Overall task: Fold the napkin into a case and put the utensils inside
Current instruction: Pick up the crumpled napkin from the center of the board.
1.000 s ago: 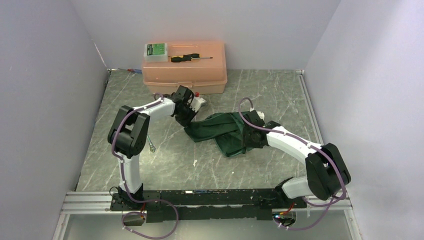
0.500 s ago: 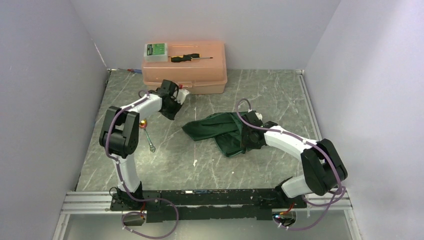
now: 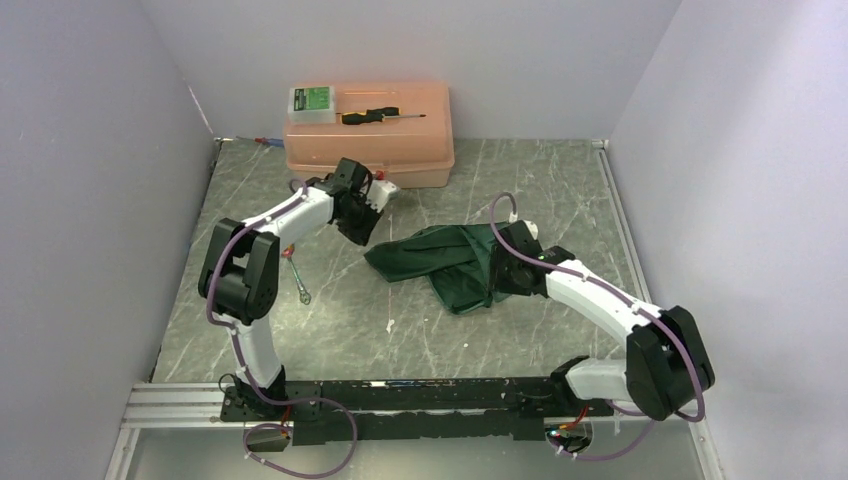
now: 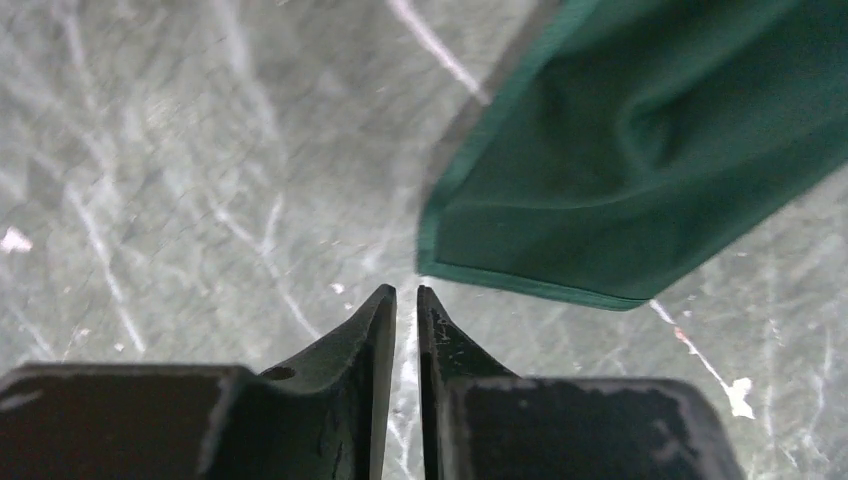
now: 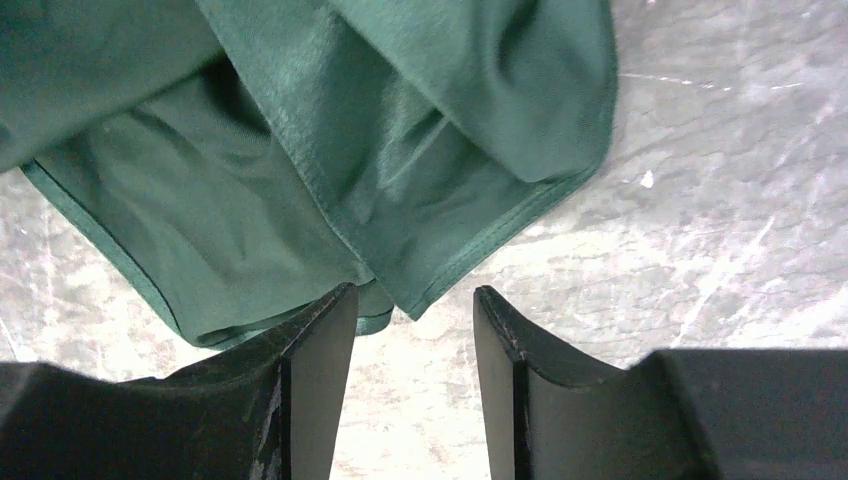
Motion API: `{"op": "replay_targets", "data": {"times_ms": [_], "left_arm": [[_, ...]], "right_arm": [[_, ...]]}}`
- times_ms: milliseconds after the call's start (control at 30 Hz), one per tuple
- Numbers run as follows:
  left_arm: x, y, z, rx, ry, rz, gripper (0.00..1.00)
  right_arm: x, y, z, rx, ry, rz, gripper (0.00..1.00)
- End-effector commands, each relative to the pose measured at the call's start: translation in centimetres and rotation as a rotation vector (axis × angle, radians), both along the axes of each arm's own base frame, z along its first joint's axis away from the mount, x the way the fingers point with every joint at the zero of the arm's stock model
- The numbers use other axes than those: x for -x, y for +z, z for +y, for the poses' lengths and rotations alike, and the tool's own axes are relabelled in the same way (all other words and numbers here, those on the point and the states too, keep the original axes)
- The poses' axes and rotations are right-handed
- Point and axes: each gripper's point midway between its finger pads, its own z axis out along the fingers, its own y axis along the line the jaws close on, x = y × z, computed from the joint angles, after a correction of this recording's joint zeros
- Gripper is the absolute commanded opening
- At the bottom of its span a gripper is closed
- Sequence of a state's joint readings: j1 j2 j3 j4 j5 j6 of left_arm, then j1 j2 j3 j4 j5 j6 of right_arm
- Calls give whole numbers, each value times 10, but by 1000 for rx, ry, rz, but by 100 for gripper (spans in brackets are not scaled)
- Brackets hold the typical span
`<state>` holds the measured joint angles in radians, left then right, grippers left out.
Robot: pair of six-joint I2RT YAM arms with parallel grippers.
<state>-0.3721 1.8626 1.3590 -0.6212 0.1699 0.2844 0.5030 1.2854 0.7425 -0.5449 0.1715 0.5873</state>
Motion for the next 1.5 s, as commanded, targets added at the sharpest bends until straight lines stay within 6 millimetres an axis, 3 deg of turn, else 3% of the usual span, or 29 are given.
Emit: {"op": "replay_targets", "data": {"times_ms": [0, 33, 167, 433, 567, 733, 800, 867, 933, 1033, 1300, 1467], "left_arm": [[10, 24, -31, 87, -68, 2, 32], [13, 20, -35, 86, -79, 10, 44], [19, 1, -47, 80, -120, 47, 79], [20, -22, -67, 65, -196, 54, 90], [25, -35, -73, 53, -235, 60, 81], [25, -47, -76, 40, -245, 68, 53], [24, -48, -75, 33, -242, 61, 40], [22, -47, -74, 25, -236, 49, 20], [19, -40, -73, 22, -226, 26, 4], [15, -19, -76, 43, -219, -10, 3], [-7, 80, -90, 130, -200, -179, 3], [-19, 133, -83, 126, -182, -309, 3]], "right_arm": [[-13, 20, -6, -47, -40, -52, 51], [-16, 17, -9, -47, -58, -38, 51], [-28, 3, -14, -45, -86, -4, 51], [-36, -9, 3, -116, -74, 6, 51], [-38, -13, 2, -107, -84, 11, 49], [-42, -23, 2, -101, -93, 24, 41], [-41, -29, 1, -94, -98, 37, 32], [-40, -30, 0, -87, -106, 36, 15], [-41, -26, -4, -77, -114, 20, 0], [-46, -9, -9, -60, -117, -30, 0], [-61, 53, -9, -71, -88, -167, 0], [-64, 89, -10, -77, -64, -226, 0]]}}
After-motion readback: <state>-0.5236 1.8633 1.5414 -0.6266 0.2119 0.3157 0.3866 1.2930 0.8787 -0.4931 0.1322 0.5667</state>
